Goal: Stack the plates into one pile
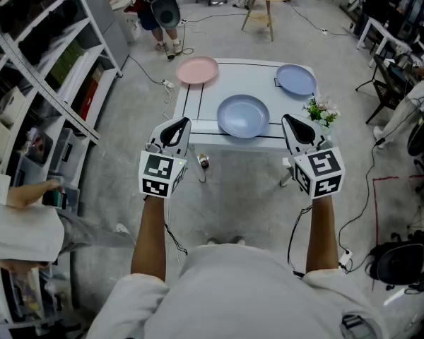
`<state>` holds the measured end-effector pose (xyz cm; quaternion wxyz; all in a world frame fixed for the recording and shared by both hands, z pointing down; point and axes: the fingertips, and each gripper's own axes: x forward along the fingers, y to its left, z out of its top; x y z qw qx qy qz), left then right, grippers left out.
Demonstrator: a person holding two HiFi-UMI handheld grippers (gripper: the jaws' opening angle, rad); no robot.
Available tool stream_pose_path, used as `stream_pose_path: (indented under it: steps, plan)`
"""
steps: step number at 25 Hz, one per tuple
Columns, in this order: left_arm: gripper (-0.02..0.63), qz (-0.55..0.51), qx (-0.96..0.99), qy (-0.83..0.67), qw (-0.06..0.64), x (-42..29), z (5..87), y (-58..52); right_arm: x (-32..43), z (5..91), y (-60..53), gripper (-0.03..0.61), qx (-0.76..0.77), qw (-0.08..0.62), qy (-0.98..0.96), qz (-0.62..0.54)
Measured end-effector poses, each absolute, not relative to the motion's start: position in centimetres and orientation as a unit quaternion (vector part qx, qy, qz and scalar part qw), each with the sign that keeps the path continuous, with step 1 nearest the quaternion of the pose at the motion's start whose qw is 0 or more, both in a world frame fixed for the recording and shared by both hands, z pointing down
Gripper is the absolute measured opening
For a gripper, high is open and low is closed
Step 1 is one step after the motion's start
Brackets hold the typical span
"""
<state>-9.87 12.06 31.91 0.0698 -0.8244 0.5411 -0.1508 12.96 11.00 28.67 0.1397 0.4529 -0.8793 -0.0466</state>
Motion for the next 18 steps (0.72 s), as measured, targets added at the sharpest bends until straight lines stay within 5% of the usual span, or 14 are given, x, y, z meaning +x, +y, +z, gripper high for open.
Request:
stream_pose_path:
  steps: [18]
  plan:
    - [0.018,-0.164,-0.81,0.561,0.052,-6.1,34.3,9.0,14.8,30.2,6.9,0.013,0.385,0.097,-0.918,-0.002]
